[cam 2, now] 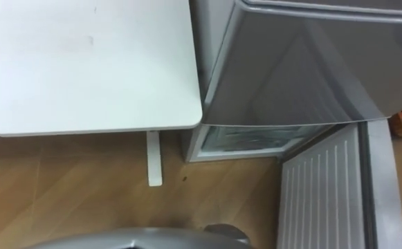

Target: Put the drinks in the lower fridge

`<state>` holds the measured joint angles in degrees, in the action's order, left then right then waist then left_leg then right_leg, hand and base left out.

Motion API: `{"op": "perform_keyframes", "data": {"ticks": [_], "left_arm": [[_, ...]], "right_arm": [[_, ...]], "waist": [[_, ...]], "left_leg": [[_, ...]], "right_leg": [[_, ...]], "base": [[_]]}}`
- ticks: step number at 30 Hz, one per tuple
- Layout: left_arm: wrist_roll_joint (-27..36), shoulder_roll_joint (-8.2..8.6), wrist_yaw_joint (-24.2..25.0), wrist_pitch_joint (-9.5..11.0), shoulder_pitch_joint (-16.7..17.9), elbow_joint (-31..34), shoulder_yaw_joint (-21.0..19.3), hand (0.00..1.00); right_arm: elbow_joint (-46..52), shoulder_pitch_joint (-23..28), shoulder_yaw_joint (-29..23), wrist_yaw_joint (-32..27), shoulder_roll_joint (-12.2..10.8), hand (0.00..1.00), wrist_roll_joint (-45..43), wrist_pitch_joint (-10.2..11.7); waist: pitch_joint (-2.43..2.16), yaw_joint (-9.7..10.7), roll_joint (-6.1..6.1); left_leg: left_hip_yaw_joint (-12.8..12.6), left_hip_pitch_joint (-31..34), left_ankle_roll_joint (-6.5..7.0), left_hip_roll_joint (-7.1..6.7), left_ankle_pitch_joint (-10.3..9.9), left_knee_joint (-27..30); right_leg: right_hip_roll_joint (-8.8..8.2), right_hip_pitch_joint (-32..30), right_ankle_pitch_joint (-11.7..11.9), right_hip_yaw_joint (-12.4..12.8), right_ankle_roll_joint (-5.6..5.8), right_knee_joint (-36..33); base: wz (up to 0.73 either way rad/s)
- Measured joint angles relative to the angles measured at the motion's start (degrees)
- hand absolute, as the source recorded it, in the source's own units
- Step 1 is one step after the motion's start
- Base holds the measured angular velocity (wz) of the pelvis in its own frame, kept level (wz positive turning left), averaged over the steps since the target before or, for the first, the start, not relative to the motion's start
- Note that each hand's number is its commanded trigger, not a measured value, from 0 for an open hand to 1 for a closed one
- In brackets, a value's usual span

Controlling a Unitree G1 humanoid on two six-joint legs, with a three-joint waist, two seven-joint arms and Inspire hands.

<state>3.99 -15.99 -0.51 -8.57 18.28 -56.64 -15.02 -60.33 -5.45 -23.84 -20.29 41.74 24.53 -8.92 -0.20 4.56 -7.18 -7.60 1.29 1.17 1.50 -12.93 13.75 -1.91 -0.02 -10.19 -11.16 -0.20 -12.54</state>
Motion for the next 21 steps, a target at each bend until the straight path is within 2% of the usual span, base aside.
{"op": "perform_keyframes", "data": {"ticks": [3,5,8,16,18,21], "left_arm": [[0.05,-0.02,-0.01,-0.22,0.01,0.66,-0.5,0.0],[-0.02,-0.34,-0.05,-0.24,0.18,0.95,-0.62,0.0],[-0.25,-0.3,0.05,-0.27,0.31,0.95,-0.57,0.0],[-1.24,-0.56,0.04,-0.12,0.18,1.0,0.57,0.0],[-1.27,-0.6,0.17,0.42,0.14,1.0,0.58,0.0],[-1.28,-0.59,0.85,0.55,0.25,0.98,0.58,0.0]], "right_arm": [[-1.07,1.08,-0.01,0.14,-0.21,0.0,0.73,-0.04],[-1.58,2.0,-0.11,0.32,-1.26,0.0,1.09,-0.67],[-2.07,2.73,-0.09,0.49,-1.43,0.0,1.2,-1.46],[-4.87,3.29,-0.74,0.43,-1.44,0.0,4.57,-1.1],[-6.89,3.46,-2.74,0.48,-1.5,0.0,5.37,-0.32],[-8.35,4.4,-4.57,0.44,-2.14,0.0,6.75,-0.3]], "waist": [[-0.03,0.0,1.46],[-0.04,0.02,1.41],[-0.02,-0.09,1.34],[-0.02,0.38,1.45],[-0.03,0.45,1.56],[-0.04,0.42,1.64]], "left_leg": [[-0.08,-0.58,-0.09,-0.17,0.07,-0.3],[-0.28,-0.82,-0.18,-0.21,0.11,-0.3],[-0.26,-0.81,-0.22,-0.19,0.12,-0.08],[-0.11,-0.34,-0.21,-0.31,0.11,-0.05],[0.03,-0.36,-0.22,-0.31,0.11,-0.08],[0.05,0.07,-0.22,-0.26,0.11,-0.03]], "right_leg": [[0.02,0.42,-0.09,0.05,-0.02,0.09],[0.1,0.83,-0.25,-0.08,-0.13,0.33],[0.23,1.12,-0.3,-0.02,-0.15,0.91],[0.32,1.12,-0.14,-0.16,-0.04,1.87],[0.3,1.19,-0.15,-0.62,-0.05,1.92],[0.29,1.01,-0.16,-1.12,-0.06,1.95]], "base": [[0.0],[0.05],[0.02],[0.01],[0.09],[0.05]]}}
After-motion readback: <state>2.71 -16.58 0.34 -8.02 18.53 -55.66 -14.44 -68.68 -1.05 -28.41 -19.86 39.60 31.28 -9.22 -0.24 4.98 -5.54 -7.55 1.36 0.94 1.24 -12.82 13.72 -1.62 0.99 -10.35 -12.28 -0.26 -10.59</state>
